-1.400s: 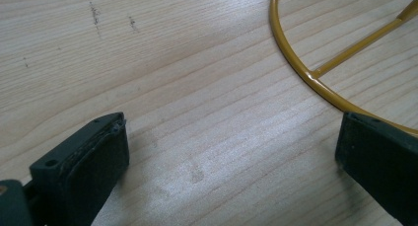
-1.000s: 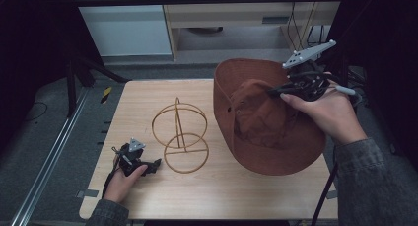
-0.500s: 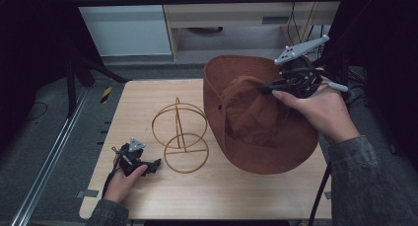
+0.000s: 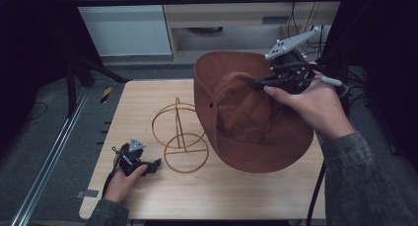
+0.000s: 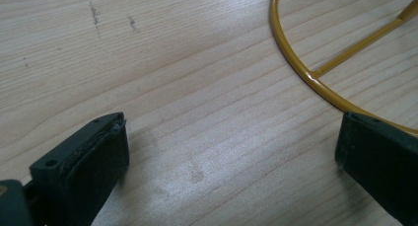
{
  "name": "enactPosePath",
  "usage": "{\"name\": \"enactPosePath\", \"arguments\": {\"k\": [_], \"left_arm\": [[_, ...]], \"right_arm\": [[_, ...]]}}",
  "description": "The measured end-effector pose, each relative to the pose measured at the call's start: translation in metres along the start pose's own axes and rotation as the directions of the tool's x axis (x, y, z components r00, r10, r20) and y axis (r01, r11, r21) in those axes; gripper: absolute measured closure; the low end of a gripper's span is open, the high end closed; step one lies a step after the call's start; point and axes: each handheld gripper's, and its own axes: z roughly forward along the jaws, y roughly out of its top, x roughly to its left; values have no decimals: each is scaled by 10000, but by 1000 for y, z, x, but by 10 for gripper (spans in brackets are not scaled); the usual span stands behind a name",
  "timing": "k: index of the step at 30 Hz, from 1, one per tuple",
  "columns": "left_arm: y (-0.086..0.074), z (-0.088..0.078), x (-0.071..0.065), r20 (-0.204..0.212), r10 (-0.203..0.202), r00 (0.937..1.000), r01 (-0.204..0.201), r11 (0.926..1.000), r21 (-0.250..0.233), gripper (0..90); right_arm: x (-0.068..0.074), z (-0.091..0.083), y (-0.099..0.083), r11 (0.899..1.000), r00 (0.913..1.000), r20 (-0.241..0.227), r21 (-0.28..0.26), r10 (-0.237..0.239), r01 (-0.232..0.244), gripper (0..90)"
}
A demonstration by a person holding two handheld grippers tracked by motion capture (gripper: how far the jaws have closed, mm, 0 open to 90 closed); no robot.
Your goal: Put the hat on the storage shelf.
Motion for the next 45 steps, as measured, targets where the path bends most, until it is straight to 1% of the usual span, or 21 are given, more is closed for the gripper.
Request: {"name": "enactPosePath", "arguments": {"k": [2, 11, 12, 13, 14, 15, 20, 22, 28, 36, 37, 39, 40, 41, 45], "left_arm": [[0, 0, 0, 0, 2, 10000, -2, 10000, 0, 0], [0, 0, 0, -2, -2, 10000, 2, 10000, -1, 0], [0, 0, 0, -3, -11, 10000, 11, 10000, -10, 0], [0, 0, 0, -2, -14, 10000, 14, 10000, -13, 0], [0, 0, 0, -3, -16, 10000, 16, 10000, -15, 0], [0, 0, 0, -3, -13, 10000, 13, 10000, -10, 0], [0, 0, 0, -15, 4, 10000, -4, 10000, -12, 0], [0, 0, 0, -9, -4, 10000, 4, 10000, -10, 0], [0, 0, 0, -5, -5, 10000, 5, 10000, -9, 0], [0, 0, 0, 17, 0, 10000, 0, 10000, 24, 0], [0, 0, 0, 17, -1, 10000, 1, 10000, 22, 0], [0, 0, 0, 19, 4, 10000, -4, 10000, 28, 0], [0, 0, 0, 18, 9, 10000, -9, 10000, 29, 0], [0, 0, 0, 18, 0, 10000, 0, 10000, 19, 0], [0, 0, 0, 18, 0, 10000, 0, 10000, 23, 0]], "right_arm": [[1, 0, 3, 10000, 10000, 87, 35, -42, 41, 892], [2, 2, 11, 10000, 10000, 81, -42, -29, 30, 892], [4, 4, 16, 9999, 10000, 47, -102, -52, 52, 892], [4, 4, 16, 9999, 10000, 47, -102, -52, 52, 892], [5, 6, 21, 9997, 9999, 7, -192, -115, 115, 892], [5, 6, 21, 9997, 9999, 7, -192, -115, 115, 892], [11, 14, 35, 9993, 9997, -132, -338, -191, 187, 892], [12, 15, 36, 9992, 9997, -148, -336, -216, 211, 893], [19, 23, 48, 9986, 9990, -239, -381, -379, 370, 893], [25, 25, 61, 9974, 9979, -313, -464, -564, 549, 893], [26, 24, 63, 9970, 9977, -336, -515, -588, 571, 893], [27, 23, 68, 9959, 9979, -407, -770, -497, 464, 893], [28, 26, 73, 9955, 9974, -476, -806, -545, 505, 893], [28, 26, 73, 9955, 9974, -476, -806, -545, 505, 893], [35, 35, 82, 9950, 9958, -579, -744, -709, 665, 893]]}}
